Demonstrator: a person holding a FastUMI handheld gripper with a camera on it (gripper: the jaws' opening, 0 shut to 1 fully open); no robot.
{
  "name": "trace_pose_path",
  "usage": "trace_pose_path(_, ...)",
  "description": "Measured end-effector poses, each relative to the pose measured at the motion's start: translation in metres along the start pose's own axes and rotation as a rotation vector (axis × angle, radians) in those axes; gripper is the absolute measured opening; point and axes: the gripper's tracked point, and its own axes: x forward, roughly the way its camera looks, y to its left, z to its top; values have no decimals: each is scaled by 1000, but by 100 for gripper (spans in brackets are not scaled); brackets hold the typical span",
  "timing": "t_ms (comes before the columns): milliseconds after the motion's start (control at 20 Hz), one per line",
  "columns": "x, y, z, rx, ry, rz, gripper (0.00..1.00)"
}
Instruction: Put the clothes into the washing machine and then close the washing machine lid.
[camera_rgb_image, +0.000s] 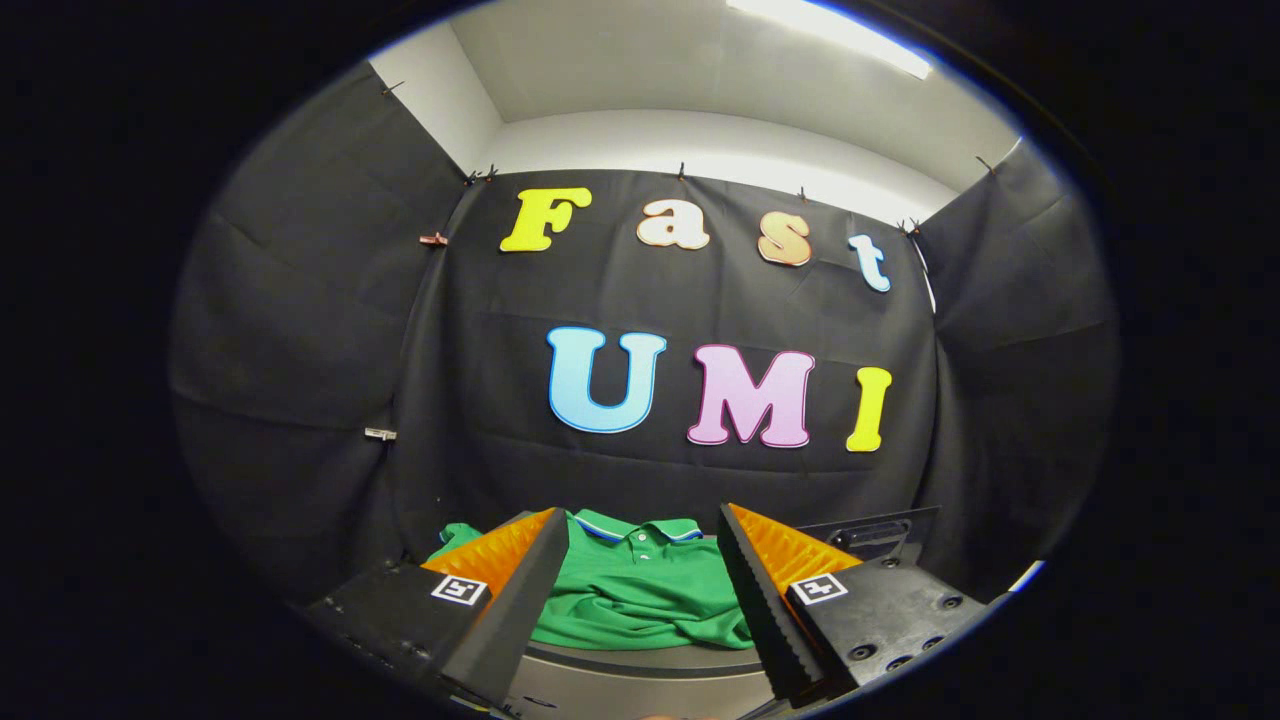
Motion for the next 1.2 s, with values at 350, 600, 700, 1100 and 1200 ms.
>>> trace_pose_path(350, 14, 3, -2, -17, 25, 23, 94)
trace_pose_path(600, 24, 9, -7, -37, 46, 44, 94)
trace_pose_path(700, 30, 15, -9, -57, 60, 62, 94)
trace_pose_path(1100, 75, 14, -51, -89, 245, 68, 94)
trace_pose_path(1200, 96, 14, -65, -83, 302, 70, 94)
